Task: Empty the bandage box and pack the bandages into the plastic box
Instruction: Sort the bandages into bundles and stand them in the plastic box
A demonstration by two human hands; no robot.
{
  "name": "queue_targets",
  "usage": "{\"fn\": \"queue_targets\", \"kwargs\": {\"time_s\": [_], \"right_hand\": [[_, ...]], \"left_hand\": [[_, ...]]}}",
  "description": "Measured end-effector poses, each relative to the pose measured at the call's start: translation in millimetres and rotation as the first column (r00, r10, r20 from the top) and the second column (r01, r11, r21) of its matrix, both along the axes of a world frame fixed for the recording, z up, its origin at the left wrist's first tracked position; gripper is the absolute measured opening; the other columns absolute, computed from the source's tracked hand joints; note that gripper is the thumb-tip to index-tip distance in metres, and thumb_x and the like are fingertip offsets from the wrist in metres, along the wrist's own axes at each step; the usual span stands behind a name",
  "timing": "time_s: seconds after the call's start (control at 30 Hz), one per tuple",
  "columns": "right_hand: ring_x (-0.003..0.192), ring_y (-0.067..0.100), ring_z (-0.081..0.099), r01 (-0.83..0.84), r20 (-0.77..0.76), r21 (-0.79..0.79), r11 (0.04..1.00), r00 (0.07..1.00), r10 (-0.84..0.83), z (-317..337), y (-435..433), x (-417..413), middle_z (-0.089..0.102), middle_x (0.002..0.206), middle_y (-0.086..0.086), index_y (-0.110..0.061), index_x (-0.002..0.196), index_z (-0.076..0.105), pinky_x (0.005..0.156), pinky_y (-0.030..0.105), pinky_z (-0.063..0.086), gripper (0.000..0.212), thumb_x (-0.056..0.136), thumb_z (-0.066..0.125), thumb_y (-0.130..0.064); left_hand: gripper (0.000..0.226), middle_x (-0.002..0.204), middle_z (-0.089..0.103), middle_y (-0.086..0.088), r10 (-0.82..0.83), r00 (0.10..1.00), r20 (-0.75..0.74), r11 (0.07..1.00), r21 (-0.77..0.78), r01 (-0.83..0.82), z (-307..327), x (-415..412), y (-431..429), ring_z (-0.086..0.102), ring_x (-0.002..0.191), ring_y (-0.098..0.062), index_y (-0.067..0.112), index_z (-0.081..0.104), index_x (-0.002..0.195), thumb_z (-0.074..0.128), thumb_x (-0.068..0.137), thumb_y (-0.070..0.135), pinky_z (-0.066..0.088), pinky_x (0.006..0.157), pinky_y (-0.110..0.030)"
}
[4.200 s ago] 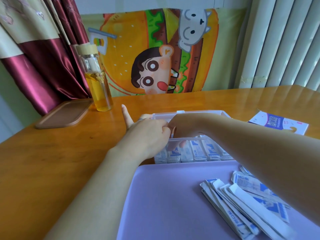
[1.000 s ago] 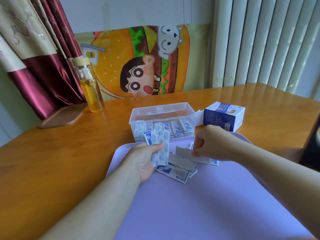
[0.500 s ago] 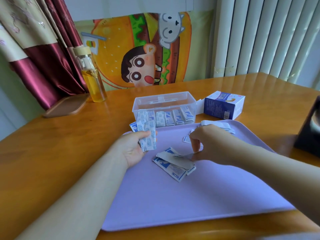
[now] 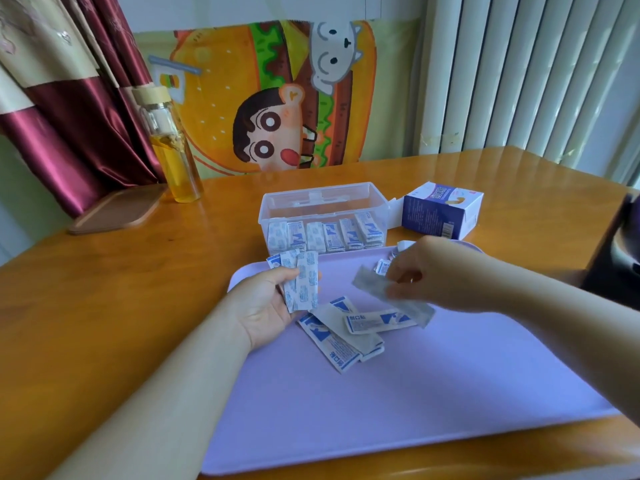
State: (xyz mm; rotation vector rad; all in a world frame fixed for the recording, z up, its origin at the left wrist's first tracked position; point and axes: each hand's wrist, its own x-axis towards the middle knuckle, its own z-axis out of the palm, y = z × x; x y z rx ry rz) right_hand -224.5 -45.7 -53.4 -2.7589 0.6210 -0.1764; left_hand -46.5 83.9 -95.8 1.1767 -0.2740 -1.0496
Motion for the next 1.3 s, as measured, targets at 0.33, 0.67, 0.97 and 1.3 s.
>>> {"fn": "queue_targets", "kwargs": {"time_s": [0.33,0.67,0.97,1.3], "right_hand": [[0.060,0.013,0.053,-0.061,0.128,0.975,0.214,0.941,-0.313,-18,9,54,0.066,0.071,0.006,-0.012,0.071,0.057,0.053,0.020,0.036,0.016,0.085,0.065,-0.010],[0.053,0.011,0.036,-0.014,0.156,0.950,0.311,0.887,-0.435,-35,15,88,0.046,0.084,0.011,-0.012,0.092,0.053,0.048,0.021,0.034,0.016,0.086,0.067,-0.015],[0.063,0.013,0.043,0.018,0.187,0.916,0.401,0.865,-0.465,-29,10,88,0.049,0.077,0.006,-0.006,0.094,0.063,0.060,0.025,0.038,0.016,0.087,0.065,-0.021],[0.049,0.014,0.039,0.023,0.310,0.720,0.693,0.884,-0.351,-25,4,89,0.044,0.047,-0.004,-0.011,0.062,0.051,0.057,0.032,0.036,0.028,0.085,0.066,-0.017]], "left_hand": [[0.027,0.107,0.071,-0.014,-0.111,0.994,0.025,0.981,-0.156,0.113,1,-2,0,0.070,0.092,-0.027,0.007,0.061,0.115,0.043,0.095,0.001,0.058,0.073,-0.036],[0.025,0.095,0.073,-0.015,-0.036,0.997,0.071,0.980,-0.191,0.049,1,0,-1,0.072,0.079,-0.026,0.005,0.061,0.114,0.042,0.099,0.011,0.059,0.069,-0.039],[0.020,0.092,0.074,-0.009,0.013,0.993,0.120,0.990,-0.141,0.004,-5,4,-3,0.072,0.076,-0.020,0.012,0.066,0.108,0.051,0.094,0.016,0.057,0.058,-0.031],[0.019,0.064,0.066,0.001,0.045,0.998,0.035,0.969,-0.245,-0.035,-1,2,-3,0.064,0.057,-0.013,0.012,0.066,0.097,0.053,0.093,0.025,0.053,0.054,-0.027]]}}
